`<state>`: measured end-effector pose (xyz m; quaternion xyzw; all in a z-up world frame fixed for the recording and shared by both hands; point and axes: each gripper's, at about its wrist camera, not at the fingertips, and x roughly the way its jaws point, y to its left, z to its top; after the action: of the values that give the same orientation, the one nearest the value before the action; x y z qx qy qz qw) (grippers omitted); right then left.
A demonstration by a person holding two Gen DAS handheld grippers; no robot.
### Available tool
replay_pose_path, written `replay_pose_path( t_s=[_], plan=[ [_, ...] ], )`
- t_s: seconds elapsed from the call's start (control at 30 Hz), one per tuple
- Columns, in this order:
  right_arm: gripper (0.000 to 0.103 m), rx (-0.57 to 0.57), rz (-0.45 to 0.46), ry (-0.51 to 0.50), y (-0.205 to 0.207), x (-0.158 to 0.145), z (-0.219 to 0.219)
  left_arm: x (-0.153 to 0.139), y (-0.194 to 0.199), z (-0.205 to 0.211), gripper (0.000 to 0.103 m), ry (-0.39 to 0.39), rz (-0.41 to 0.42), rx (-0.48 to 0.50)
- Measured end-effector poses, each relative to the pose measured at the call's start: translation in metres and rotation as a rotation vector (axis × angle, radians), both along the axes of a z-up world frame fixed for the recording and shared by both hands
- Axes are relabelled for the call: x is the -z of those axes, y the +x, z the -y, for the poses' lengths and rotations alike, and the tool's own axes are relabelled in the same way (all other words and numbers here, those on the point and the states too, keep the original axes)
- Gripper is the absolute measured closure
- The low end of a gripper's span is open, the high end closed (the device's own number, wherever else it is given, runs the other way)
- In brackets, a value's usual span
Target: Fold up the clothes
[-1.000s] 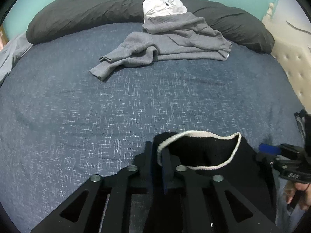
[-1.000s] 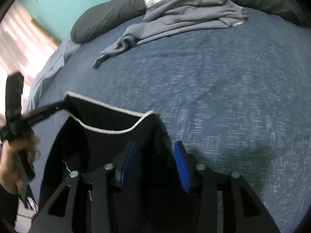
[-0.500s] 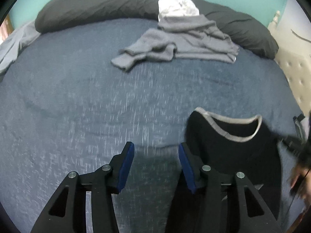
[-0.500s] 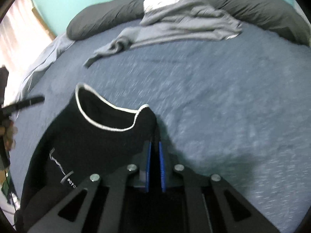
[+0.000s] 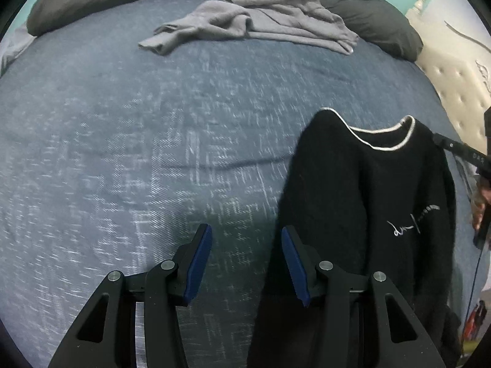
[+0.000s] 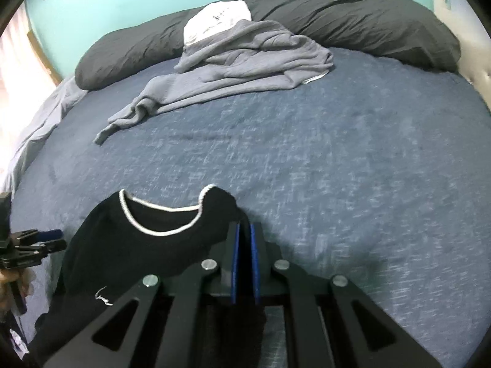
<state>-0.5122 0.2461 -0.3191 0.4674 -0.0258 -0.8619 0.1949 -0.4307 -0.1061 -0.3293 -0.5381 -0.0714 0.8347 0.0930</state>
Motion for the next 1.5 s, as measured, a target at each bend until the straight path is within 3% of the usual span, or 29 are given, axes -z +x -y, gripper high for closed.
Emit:
replay_pose_path(
  t_s=[0.13, 0.37, 0.47, 0.67, 0.7, 0.77, 0.8, 0.9, 1.1, 1.33, 1.5],
  plan=[
    [0.094, 0.038, 0.030, -0.071, 0.006, 0.008, -0.012, 0.001, -0.003, 0.003, 0.051, 0.056, -0.007, -0.015],
    [0.093, 0.031, 0.060, -0.100, 0.008, 0.015, -0.019, -0.004, -0.011, -0.002, 0.049, 0.124, -0.030, -0.012],
    [0.093, 0.044, 0.078, -0.119, 0.007, 0.018, -0.021, 0.000, -0.014, -0.009, 0.040, 0.120, -0.020, -0.006],
    [0.092, 0.060, 0.108, -0.158, 0.005, 0.025, -0.024, 0.009, -0.020, -0.020, 0.041, 0.115, -0.012, 0.015],
    [0.092, 0.056, 0.108, -0.158, 0.006, 0.026, -0.024, 0.011, -0.020, -0.022, 0.042, 0.110, -0.009, 0.020],
    [0.092, 0.050, 0.107, -0.160, 0.007, 0.027, -0.024, 0.013, -0.020, -0.026, 0.062, 0.104, -0.009, 0.031],
    [0.092, 0.046, 0.106, -0.161, 0.007, 0.028, -0.024, 0.012, -0.020, -0.027, 0.081, 0.102, -0.011, 0.037],
    [0.092, 0.036, 0.104, -0.163, 0.009, 0.029, -0.024, 0.012, -0.019, -0.030, 0.089, 0.095, -0.018, 0.052],
    [0.092, 0.020, 0.100, -0.167, 0.012, 0.030, -0.025, 0.001, -0.011, -0.025, 0.095, 0.085, -0.061, 0.050],
    [0.094, -0.005, 0.059, -0.145, 0.018, 0.021, -0.023, -0.032, -0.003, -0.020, 0.095, 0.027, -0.134, 0.043],
    [0.097, 0.003, -0.018, -0.121, 0.023, 0.003, -0.022, -0.055, -0.016, -0.004, 0.096, -0.015, -0.174, 0.001]
  ],
)
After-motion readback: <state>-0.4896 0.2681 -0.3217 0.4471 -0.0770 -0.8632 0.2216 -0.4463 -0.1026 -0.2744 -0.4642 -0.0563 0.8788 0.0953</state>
